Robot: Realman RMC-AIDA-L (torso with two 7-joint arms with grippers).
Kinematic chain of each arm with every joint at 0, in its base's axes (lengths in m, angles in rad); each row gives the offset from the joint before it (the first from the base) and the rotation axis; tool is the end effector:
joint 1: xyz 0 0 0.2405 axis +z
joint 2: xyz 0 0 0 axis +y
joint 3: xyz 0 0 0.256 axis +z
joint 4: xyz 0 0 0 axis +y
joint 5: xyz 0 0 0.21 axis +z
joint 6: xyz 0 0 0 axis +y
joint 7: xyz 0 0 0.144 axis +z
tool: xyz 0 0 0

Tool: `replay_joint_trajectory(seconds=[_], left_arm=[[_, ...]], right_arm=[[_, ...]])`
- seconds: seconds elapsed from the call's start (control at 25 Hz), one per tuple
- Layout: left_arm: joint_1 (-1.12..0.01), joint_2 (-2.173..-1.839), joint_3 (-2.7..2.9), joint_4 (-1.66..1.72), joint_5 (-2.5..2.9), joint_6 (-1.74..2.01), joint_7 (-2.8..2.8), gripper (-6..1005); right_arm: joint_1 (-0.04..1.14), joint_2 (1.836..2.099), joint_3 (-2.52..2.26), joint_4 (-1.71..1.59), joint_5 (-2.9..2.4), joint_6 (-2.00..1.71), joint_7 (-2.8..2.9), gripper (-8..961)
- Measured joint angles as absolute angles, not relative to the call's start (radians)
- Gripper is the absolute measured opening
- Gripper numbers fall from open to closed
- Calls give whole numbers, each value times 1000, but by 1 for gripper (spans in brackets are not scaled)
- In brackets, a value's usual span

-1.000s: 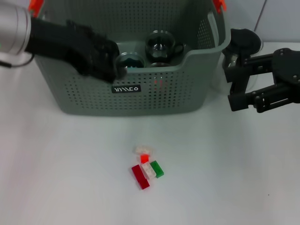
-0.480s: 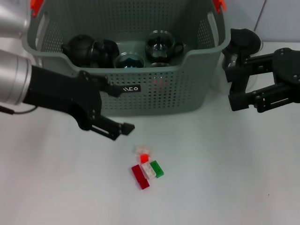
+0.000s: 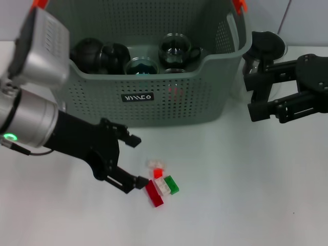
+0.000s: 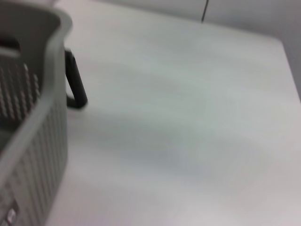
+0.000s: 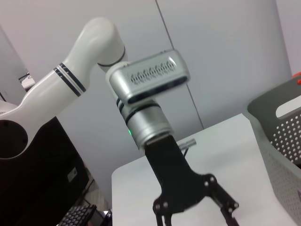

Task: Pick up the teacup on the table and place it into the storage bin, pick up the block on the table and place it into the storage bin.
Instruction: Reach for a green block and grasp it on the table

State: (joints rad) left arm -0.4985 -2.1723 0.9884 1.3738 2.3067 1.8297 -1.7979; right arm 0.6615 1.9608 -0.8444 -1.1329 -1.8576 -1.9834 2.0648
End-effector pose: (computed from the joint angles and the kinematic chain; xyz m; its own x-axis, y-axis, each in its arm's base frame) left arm -0.1872 0.3106 0.0223 0.9707 0.2381 0.0329 0.2400 -0.9678 -0.0761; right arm 0.1469 0.3365 0.0933 0.8504 -0.3914 -0.3515 -0.3582 -0.9202 0.1582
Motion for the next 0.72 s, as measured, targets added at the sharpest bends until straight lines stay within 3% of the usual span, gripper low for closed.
replay_joint_trajectory(seconds=[0.72], left_arm=[[-497,-2177,1179,1238,2411,1606,-1768,951]], right_arm=[[662,1959,-825,-1117,-1863,-1976,2050,900]])
